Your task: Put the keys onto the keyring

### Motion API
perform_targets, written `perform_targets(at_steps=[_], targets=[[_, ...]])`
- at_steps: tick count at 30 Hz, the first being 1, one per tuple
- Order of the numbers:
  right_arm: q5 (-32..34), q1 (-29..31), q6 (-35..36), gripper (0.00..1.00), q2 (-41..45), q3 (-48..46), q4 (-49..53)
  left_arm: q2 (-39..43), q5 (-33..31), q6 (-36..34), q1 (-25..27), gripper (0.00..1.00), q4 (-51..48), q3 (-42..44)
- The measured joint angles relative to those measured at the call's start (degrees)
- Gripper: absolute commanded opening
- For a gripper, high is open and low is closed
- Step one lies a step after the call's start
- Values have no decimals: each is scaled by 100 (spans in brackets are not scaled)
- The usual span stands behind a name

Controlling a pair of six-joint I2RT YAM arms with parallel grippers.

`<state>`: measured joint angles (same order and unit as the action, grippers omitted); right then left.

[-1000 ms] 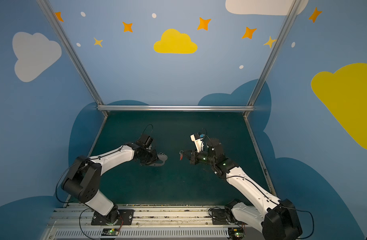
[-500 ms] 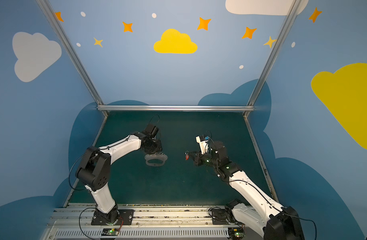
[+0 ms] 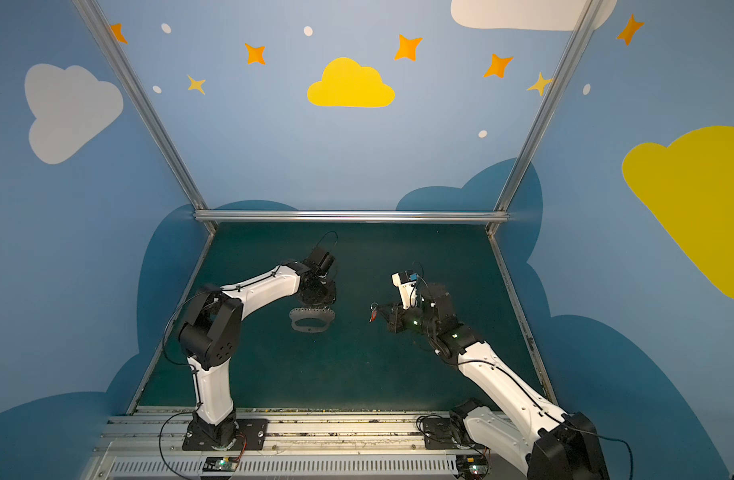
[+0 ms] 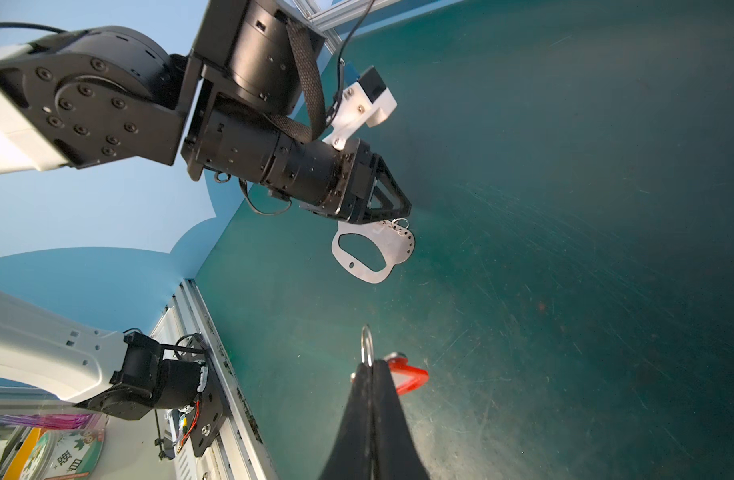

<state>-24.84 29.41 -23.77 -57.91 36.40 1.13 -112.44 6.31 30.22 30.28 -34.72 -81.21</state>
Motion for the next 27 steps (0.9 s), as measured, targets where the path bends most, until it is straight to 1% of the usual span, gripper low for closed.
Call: perform_targets(at_steps=[5,10,13,18,20,27], targets=[[-2,-31,2,0,24,0,4,-85,-122,-26,7,33,-98,-35],[-4,-42,-2,0,26,0,2,-173,-208,-101,22,29,-155,-55],[-9,-50,-22,0,26,0,2,-221,-247,-125,39,24,-175,-55],[-26,-57,-42,0,26,0,2,-293,-282,-157,55,9,-203,-68],[-26,-61,-42,0,26,0,2,-297,-297,-195,57,4,-236,-79],[-26,-74,-42,0,26,0,4,-299,-321,-369,138,4,-352,-295]])
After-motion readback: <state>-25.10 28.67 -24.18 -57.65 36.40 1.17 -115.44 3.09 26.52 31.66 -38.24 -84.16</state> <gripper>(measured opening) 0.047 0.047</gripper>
